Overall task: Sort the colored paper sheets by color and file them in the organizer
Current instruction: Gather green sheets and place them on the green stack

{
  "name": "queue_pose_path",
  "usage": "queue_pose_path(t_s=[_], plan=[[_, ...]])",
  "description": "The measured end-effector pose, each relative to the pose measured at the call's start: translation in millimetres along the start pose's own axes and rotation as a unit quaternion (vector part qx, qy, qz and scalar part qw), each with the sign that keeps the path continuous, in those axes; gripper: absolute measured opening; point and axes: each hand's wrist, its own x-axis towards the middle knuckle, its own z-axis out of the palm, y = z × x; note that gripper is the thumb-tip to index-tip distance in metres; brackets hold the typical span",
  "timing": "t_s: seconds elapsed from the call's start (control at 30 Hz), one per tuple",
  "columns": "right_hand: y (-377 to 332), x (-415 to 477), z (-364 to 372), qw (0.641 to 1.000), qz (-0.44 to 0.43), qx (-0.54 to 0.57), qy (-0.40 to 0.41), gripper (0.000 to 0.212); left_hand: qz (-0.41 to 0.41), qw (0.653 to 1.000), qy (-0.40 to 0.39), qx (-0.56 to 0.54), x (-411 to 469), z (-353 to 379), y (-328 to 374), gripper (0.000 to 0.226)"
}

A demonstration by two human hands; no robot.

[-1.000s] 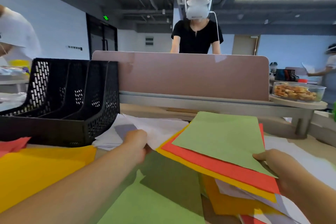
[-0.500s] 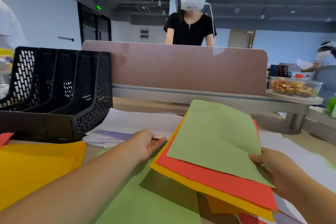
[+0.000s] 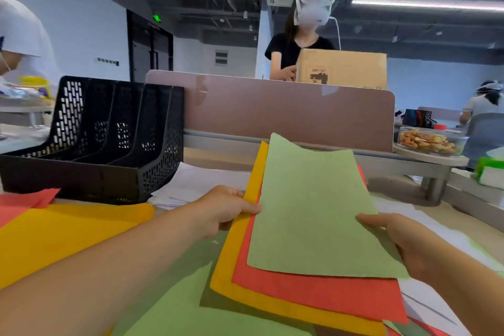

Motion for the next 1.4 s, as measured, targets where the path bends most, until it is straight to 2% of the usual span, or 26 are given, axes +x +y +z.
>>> queue_pose_path(t_s=[0.17,0.3,0.4,0.5,0.67,0.77,0.87,0.97,1.1,1.17,1.2,1.27,1.33,1.4], plan=[[2.2,-5.4,36.5,0.997,0.037,-0.024,-0.066,0.015,-0.015,0.999,0.049,0.014,-43.1,-40.7,-5.9,0.011],[1.4,-7.0,81.2,0.992,0.043,-0.028,-0.117,0.015,-0.021,0.995,0.097,0.029,-75.6,-81.7,-9.9,0.022],[4.2,-7.5,118.1,0.988,0.04,-0.041,-0.146,0.016,-0.028,0.982,0.165,0.09,-95.1,-113.0,-21.4,0.013],[8.9,-6.8,153.5,0.984,0.036,-0.068,-0.159,0.021,-0.055,0.971,0.204,0.107,-110.3,-146.1,-38.2,0.014],[17.0,-8.7,205.9,0.976,0.039,-0.093,-0.195,0.016,-0.09,0.956,0.259,0.099,-129.2,-192.3,-64.4,0.016],[23.2,-11.3,230.5,0.972,0.04,-0.104,-0.207,0.016,-0.11,0.945,0.283,0.125,-137.7,-207.6,-77.0,0.029],[30.4,-12.1,246.9,0.976,0.024,-0.113,-0.183,0.008,-0.109,0.932,0.302,0.172,-146.0,-216.4,-88.7,0.031],[33.2,-9.1,252.0,0.985,-0.005,-0.117,-0.13,0.007,-0.079,0.904,0.316,0.278,-145.3,-225.3,-105.0,0.035],[27.2,-12.2,245.3,0.983,-0.005,-0.115,-0.143,0.013,-0.107,0.838,0.313,0.434,-141.8,-220.0,-117.3,0.02],[23.6,-13.5,241.4,0.984,-0.013,-0.112,-0.141,0.012,-0.098,0.825,0.326,0.452,-136.4,-221.7,-124.9,0.043],[21.6,-14.9,241.2,0.984,-0.014,-0.109,-0.14,0.011,-0.081,0.826,0.339,0.444,-135.6,-221.0,-123.7,0.046],[18.5,-16.1,245.3,0.984,-0.013,-0.107,-0.141,0.011,-0.043,0.84,0.352,0.411,-136.6,-219.7,-116.0,0.039],[15.6,-18.6,255.8,0.984,-0.012,-0.111,-0.139,0.012,-0.035,0.887,0.342,0.308,-141.7,-219.9,-106.1,0.033],[15.0,-21.2,274.2,0.982,-0.01,-0.119,-0.145,0.013,-0.059,0.938,0.312,0.141,-152.9,-225.1,-100.1,0.035]])
